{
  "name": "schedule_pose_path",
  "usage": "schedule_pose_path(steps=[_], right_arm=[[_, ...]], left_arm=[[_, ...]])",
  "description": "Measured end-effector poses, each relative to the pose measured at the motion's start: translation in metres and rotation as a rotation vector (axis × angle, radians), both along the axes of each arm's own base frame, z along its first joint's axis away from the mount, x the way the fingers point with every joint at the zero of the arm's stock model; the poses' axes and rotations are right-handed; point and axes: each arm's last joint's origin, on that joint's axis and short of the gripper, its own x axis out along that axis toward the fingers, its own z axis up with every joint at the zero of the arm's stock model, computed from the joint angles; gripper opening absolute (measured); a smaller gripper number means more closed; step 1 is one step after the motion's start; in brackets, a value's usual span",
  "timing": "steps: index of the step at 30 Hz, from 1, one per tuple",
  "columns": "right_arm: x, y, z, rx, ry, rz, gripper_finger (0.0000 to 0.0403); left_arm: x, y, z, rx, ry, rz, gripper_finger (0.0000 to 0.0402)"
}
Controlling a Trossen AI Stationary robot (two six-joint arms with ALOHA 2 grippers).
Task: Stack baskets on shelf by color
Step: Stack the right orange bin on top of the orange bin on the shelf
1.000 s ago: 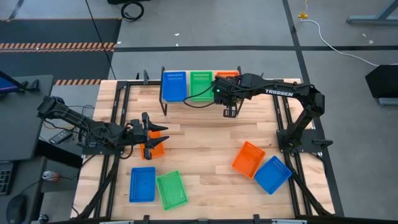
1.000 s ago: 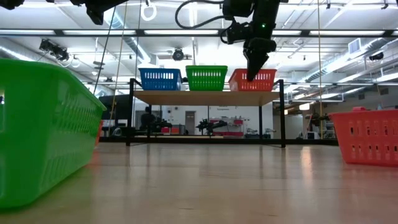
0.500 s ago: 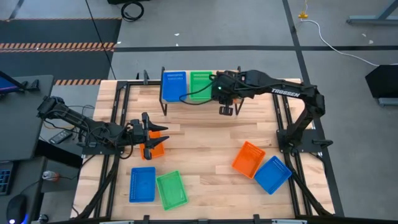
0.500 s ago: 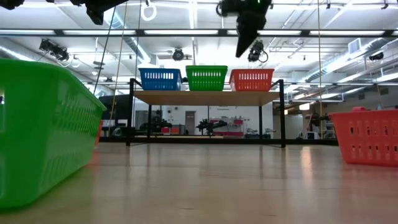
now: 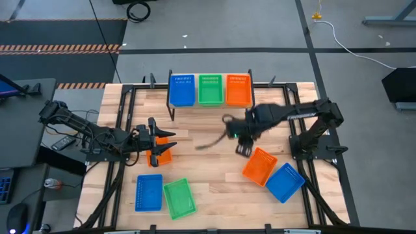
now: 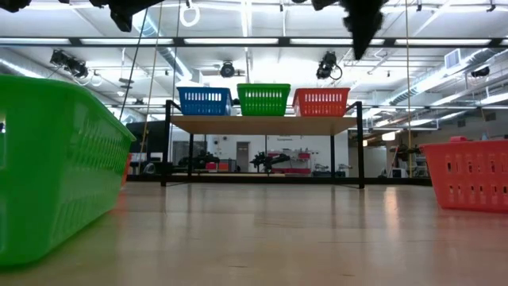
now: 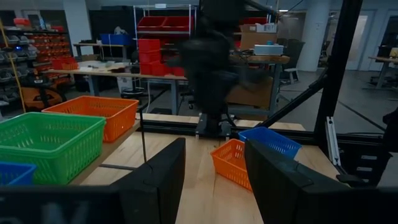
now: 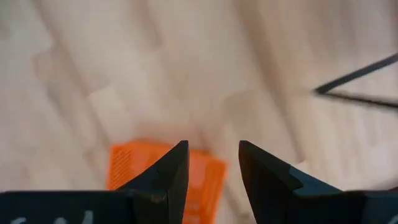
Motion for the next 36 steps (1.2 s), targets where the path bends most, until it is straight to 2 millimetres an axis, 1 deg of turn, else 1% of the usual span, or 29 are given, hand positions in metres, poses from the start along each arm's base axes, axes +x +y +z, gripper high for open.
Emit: schedule_pose_path(steps=[5, 8, 11, 14, 18, 22, 26, 33, 36], right_arm=[[-0.009, 0.038, -0.016, 0.018, 0.047, -0.029, 0.0147], [-0.013, 0.060, -0.027, 0.026, 0.040, -0.052, 0.0147], [-0.017, 0.081, -0.045, 0.048, 0.028, -0.078, 0.0147], [-0.022, 0.101, -0.069, 0.101, 0.016, -0.097, 0.0147], [-0.032, 0.122, -0.097, 0.161, 0.025, -0.113, 0.0147], [-0.043, 0.131, -0.111, 0.153, 0.046, -0.150, 0.0147], [-0.050, 0.132, -0.120, 0.100, 0.046, -0.148, 0.0147], [-0.044, 0.135, -0.129, 0.110, -0.057, -0.117, 0.0147], [-0.043, 0.136, -0.137, 0.084, -0.027, -0.113, 0.0147]], left_arm=[[-0.001, -0.002, 0.000, -0.006, -0.001, -0.015, 0.0172], [-0.001, -0.004, 0.000, -0.015, -0.002, -0.025, 0.0172], [-0.001, -0.004, 0.000, -0.029, -0.004, -0.028, 0.0172], [-0.001, -0.004, -0.002, -0.048, 0.007, -0.028, 0.0172], [-0.001, -0.004, -0.005, -0.073, 0.031, -0.028, 0.0172], [-0.001, -0.004, -0.006, -0.106, 0.035, -0.028, 0.0172], [-0.001, -0.004, -0.009, -0.131, 0.059, -0.026, 0.0172], [-0.001, -0.004, -0.015, -0.193, 0.104, -0.019, 0.0172], [0.001, -0.006, -0.018, -0.199, 0.121, -0.020, 0.0172]])
